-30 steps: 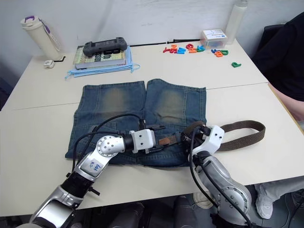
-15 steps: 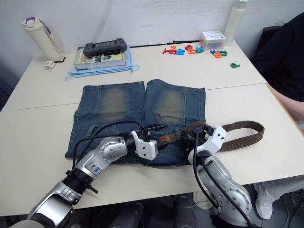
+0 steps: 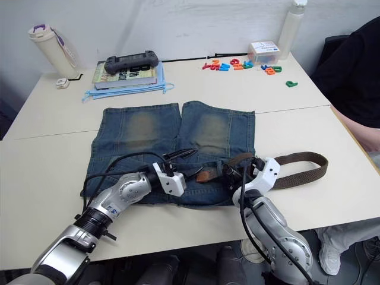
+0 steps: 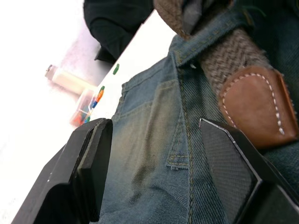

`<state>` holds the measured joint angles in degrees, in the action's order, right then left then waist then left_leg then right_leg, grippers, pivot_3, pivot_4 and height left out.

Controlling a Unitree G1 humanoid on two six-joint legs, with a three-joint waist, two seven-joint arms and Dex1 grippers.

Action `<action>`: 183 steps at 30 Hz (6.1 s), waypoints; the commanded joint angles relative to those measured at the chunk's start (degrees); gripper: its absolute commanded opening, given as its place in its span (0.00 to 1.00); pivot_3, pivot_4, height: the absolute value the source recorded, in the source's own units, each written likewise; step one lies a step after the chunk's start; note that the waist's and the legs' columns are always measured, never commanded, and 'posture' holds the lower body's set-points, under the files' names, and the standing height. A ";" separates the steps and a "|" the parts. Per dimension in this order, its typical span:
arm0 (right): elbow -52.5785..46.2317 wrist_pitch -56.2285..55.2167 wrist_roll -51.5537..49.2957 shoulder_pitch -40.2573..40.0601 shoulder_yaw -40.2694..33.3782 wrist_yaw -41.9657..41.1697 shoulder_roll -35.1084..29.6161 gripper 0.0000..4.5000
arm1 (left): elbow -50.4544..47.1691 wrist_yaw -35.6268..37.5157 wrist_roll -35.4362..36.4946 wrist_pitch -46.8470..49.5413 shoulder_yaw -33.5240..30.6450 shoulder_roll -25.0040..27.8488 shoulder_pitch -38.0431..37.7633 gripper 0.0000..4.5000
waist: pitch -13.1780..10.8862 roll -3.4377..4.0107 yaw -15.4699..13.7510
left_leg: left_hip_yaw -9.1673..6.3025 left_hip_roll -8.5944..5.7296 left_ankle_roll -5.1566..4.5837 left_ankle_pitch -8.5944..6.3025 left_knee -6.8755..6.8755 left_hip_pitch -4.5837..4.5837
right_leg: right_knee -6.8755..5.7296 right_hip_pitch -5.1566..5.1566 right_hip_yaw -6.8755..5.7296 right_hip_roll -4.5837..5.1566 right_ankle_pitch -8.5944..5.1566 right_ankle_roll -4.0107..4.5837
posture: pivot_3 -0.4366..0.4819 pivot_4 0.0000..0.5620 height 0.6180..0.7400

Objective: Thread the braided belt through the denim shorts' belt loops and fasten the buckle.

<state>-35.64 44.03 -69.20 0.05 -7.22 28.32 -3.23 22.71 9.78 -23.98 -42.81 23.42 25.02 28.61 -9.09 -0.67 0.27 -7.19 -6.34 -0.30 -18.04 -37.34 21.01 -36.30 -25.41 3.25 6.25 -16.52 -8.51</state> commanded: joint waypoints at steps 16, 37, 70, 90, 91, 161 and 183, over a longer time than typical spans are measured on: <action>-1.24 -4.10 -4.99 0.45 -0.19 0.40 -0.70 0.00 | 3.98 7.13 1.36 -7.32 -1.32 4.53 -1.73 0.73 | 0.03 -0.04 1.27 | 0.01 0.05 0.00 -0.01 0.05 0.01 | 0.03 -0.02 0.01 -0.02 0.00 0.00 | 0.48 0.27 0.79; 0.72 -7.49 -9.82 0.81 0.14 3.39 -1.01 0.00 | 6.02 11.12 0.67 -9.62 -1.35 4.77 -0.43 0.73 | 0.22 0.02 1.33 | 0.01 0.05 -0.03 -0.02 0.06 0.00 | 0.05 -0.01 0.02 -0.02 0.00 0.00 | 0.48 0.27 0.79; 3.07 -7.71 -9.29 2.74 2.97 4.01 -0.81 0.00 | 6.09 14.27 -7.15 -5.37 2.05 5.48 3.27 0.73 | 0.50 -0.04 0.97 | -0.01 0.01 -0.10 -0.05 0.01 -0.05 | 0.09 0.11 0.01 -0.02 0.01 -0.01 | 0.48 0.27 0.79; 3.00 -8.31 -8.61 2.58 3.83 3.52 -0.72 0.00 | 3.87 7.17 -8.14 -3.09 1.55 3.84 2.12 0.54 | 0.53 0.00 -0.27 | -0.06 0.04 -0.42 -0.24 0.17 -0.81 | 0.34 0.98 -0.02 -0.09 0.10 -0.07 | 0.48 0.27 0.79; 2.98 -8.30 -8.56 2.50 3.86 3.54 -0.76 0.00 | 3.94 7.20 -8.16 -3.44 1.47 4.11 1.89 0.45 | 0.54 0.03 -0.16 | -0.06 0.05 -0.42 -0.24 0.18 -0.81 | 0.35 0.98 -0.02 -0.09 0.10 -0.07 | 0.48 0.27 0.79; -22.08 -1.47 23.50 -7.90 8.70 -25.22 -36.05 0.01 | 1.07 18.77 -2.11 -0.13 1.71 4.28 -0.13 0.00 | 0.63 0.21 -0.37 | 0.00 0.45 -0.22 -0.57 0.23 -0.73 | 1.23 1.17 -0.10 -0.45 0.04 -0.05 | 0.48 0.27 0.79; -20.66 -0.68 27.42 -7.77 14.63 -26.90 -33.30 0.21 | 0.68 18.65 -2.06 -0.08 1.48 4.39 -0.26 0.00 | 0.63 0.21 -0.42 | 0.00 0.46 -0.21 -0.57 0.23 -0.74 | 1.23 1.17 -0.10 -0.45 0.04 -0.05 | 0.48 0.27 0.79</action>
<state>-50.22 43.63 -43.19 -7.93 6.27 1.33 -37.23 20.75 25.79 -24.58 -43.71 22.43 28.21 31.23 -8.46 -0.46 -0.14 -7.19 -5.88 -0.50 -18.62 -37.11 20.27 -35.07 -24.24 3.15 5.80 -16.48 -8.55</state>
